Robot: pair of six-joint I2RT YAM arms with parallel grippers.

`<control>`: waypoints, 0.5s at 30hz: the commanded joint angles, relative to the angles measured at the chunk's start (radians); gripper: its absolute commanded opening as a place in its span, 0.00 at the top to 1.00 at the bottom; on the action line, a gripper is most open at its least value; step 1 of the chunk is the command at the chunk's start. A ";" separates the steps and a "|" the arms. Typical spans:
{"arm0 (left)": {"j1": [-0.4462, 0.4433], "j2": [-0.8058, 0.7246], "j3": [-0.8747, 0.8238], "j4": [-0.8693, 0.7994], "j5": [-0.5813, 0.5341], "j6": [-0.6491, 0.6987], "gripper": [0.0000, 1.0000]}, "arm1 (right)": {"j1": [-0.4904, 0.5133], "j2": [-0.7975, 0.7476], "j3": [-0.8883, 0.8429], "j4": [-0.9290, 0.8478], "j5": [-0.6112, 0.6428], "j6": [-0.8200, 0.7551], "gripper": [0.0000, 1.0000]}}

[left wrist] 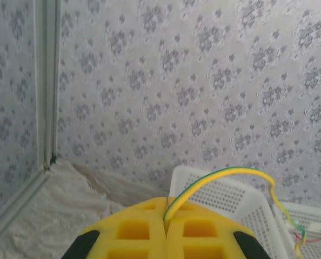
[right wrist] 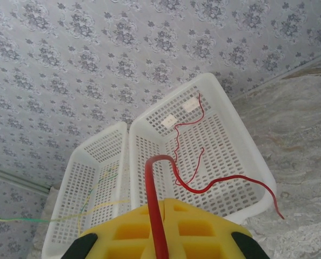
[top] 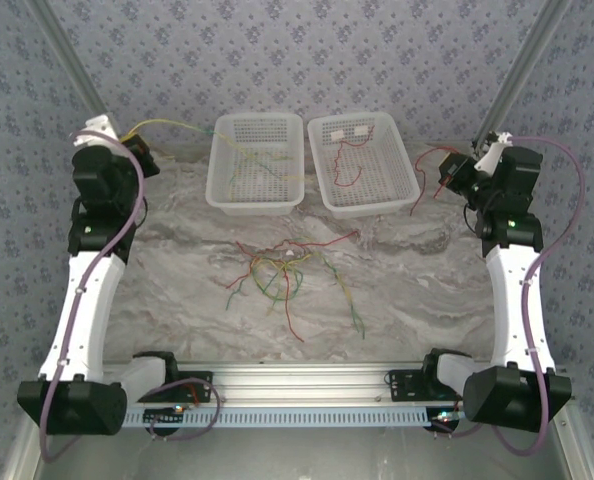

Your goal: Untangle the cables

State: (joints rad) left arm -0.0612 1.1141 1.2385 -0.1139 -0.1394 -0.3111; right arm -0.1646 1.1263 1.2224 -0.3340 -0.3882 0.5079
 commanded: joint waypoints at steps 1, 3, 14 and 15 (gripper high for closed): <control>-0.070 0.056 0.058 -0.027 -0.191 0.123 1.00 | 0.019 -0.001 0.044 -0.014 0.014 -0.025 1.00; -0.100 0.103 0.088 -0.034 -0.258 0.143 1.00 | 0.027 -0.001 0.045 -0.017 0.020 -0.028 1.00; -0.128 0.460 0.479 -0.238 -0.717 0.194 1.00 | 0.059 0.006 0.059 -0.040 0.046 -0.050 1.00; -0.127 0.482 0.507 -0.251 -0.750 0.193 1.00 | 0.060 0.006 0.056 -0.040 0.048 -0.050 1.00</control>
State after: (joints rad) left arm -0.1864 1.5597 1.6478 -0.2878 -0.7074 -0.1551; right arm -0.1135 1.1290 1.2503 -0.3656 -0.3614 0.4782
